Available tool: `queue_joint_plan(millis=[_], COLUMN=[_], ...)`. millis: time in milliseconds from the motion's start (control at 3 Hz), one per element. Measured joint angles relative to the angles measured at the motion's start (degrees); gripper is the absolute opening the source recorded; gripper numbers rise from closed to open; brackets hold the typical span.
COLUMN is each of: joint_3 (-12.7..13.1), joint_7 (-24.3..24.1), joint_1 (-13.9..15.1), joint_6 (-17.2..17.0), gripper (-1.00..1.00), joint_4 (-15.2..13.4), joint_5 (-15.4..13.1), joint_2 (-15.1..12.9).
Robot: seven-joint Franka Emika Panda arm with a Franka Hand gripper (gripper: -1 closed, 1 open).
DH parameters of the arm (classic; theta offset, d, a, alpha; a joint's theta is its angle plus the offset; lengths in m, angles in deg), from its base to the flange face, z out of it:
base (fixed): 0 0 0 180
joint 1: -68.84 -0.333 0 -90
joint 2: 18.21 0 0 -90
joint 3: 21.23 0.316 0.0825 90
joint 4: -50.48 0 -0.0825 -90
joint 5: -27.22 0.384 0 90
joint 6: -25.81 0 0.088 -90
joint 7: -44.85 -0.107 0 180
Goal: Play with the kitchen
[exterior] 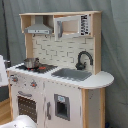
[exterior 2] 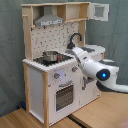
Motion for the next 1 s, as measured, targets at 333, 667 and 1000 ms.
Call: queue_joint_plan(millis=[333,667,1000], joint_3=[-4.42,-6.87,-7.76], joint_7=[0.07,0.16,0.79], joint_1=[1.23,2.41,4.72], joint_6=[-0.86,-1.47,-1.41], gripper=[1.0,1.0,1.0], joint_4=[0.04,0.53,2.22], joint_5=[2.63,4.36,4.43], joint_2=[-3.25,-8.54,-13.73])
